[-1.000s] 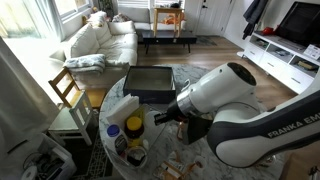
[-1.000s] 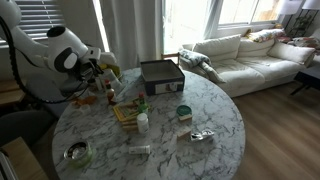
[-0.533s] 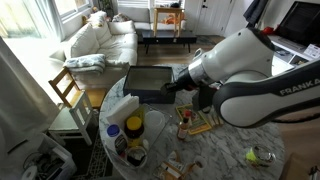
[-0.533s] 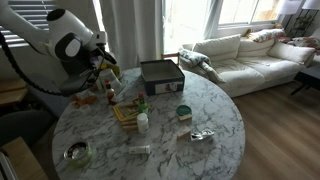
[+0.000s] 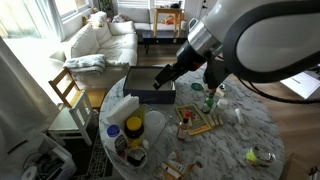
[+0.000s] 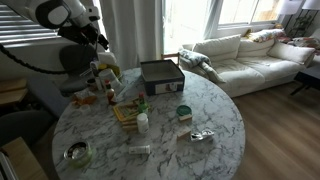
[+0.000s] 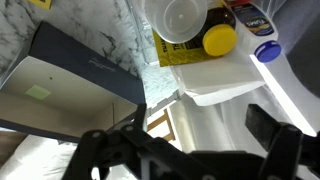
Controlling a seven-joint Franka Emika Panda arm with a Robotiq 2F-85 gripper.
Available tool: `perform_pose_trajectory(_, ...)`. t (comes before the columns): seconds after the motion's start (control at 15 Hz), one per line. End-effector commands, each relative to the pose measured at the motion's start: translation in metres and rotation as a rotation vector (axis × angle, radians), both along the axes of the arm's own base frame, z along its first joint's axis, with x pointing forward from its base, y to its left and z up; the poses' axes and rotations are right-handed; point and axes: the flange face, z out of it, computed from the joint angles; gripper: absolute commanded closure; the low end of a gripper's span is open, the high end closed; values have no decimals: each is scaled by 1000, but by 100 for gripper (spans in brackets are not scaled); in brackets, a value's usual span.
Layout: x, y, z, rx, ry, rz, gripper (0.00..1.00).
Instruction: Pick up the clear measuring cup and place it upside down in the clear storage container
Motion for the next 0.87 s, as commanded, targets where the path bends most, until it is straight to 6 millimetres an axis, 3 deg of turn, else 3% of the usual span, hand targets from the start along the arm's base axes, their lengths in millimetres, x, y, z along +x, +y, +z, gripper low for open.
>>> perform_pose_trajectory(0.0,-5,-4,19,-71,58,146,0)
perform_pose_trajectory(0.33,-8,-6,27,-160,47,331,0)
perform_pose_trajectory(0.4,-2,-6,27,-134,36,258,0)
perform_pose_trajectory(0.8,-2,-6,27,-136,33,263,0)
